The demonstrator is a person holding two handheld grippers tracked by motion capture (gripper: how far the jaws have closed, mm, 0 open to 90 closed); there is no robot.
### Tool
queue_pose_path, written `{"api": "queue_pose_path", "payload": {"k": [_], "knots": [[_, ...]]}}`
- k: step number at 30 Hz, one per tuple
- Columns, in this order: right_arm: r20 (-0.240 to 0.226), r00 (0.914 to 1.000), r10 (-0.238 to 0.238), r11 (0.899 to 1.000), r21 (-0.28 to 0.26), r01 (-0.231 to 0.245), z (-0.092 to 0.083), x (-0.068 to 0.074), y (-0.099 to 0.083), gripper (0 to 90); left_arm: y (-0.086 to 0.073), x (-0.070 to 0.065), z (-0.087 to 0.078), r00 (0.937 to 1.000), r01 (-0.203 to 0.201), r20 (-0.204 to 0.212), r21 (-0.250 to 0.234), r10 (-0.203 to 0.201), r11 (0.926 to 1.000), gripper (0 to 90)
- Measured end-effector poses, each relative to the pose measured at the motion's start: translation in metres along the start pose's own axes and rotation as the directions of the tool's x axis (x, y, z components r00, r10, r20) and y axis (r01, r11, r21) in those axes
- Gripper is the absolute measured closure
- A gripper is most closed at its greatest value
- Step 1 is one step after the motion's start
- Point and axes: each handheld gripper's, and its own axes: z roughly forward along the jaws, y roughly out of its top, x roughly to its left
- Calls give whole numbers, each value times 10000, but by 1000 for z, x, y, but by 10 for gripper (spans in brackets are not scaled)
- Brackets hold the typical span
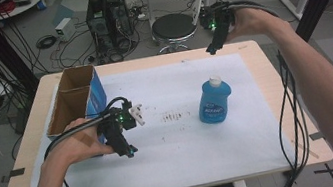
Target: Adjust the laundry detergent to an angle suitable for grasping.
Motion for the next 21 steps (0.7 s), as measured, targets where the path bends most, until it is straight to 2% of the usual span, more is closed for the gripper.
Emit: {"api": "queue_pose_path", "payload": {"k": [1,2,14,21], "knots": [[-2,10000,96,10000,24,-96,0,1,0,136,0,0,0,10000,13,-18,-25,-13,10000,260],[16,10000,-21,10000,79,21,-1,0,-1,136,0,0,0,10000,31,-22,-59,-31,10000,260],[107,9999,1,9999,135,-2,-3,2,0,136,-2,4,1,9999,81,-74,-94,-81,9999,260],[5,10000,31,9998,195,-31,0,3,3,136,-4,2,0,9998,170,-72,-141,-171,9998,260]]}}
